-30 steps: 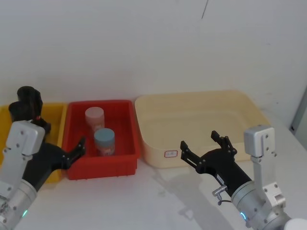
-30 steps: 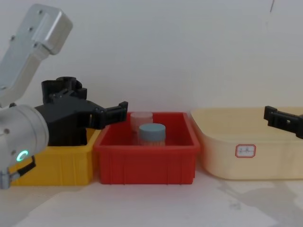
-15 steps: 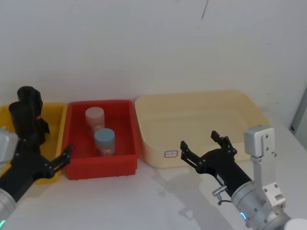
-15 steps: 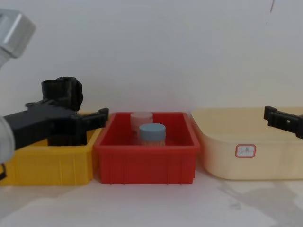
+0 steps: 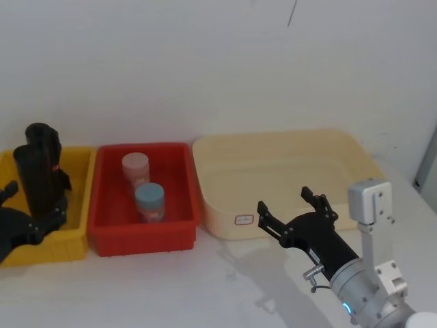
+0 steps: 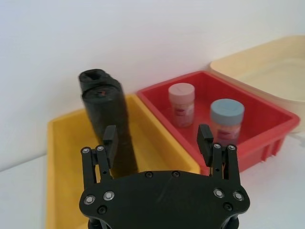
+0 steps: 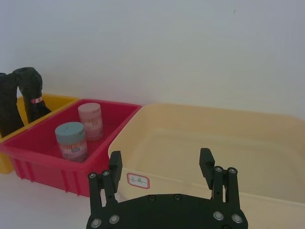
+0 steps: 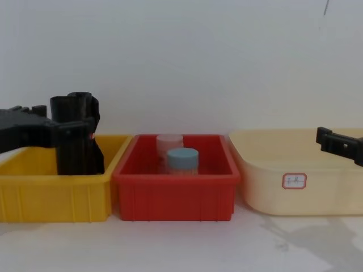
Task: Pick up the garbage bag with the one hand and transfer it to the other hand.
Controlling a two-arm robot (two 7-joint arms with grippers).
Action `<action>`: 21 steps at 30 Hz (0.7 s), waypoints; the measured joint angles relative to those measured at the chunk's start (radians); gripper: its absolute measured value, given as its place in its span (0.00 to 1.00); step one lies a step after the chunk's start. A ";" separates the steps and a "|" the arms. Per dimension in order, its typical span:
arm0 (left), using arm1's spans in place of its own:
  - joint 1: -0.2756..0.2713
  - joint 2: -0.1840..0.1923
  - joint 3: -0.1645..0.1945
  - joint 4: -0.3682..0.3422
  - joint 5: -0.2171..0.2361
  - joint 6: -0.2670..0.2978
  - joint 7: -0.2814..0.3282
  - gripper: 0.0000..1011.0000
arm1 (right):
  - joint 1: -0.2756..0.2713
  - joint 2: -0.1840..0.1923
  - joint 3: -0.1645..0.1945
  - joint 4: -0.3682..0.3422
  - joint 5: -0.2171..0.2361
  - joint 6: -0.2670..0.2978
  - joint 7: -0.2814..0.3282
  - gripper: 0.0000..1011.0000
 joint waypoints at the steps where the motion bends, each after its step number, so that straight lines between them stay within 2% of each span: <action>1: -0.005 0.003 -0.005 0.004 -0.002 0.005 -0.003 0.99 | 0.000 0.000 0.000 0.000 0.000 0.000 0.000 0.99; 12: -0.051 0.005 -0.033 0.057 -0.017 0.030 -0.026 0.99 | 0.000 0.000 0.000 0.000 0.000 0.000 0.000 0.99; 21: -0.092 -0.014 -0.048 0.130 -0.041 0.035 -0.058 0.99 | 0.000 0.000 0.000 0.000 0.000 0.000 0.000 0.99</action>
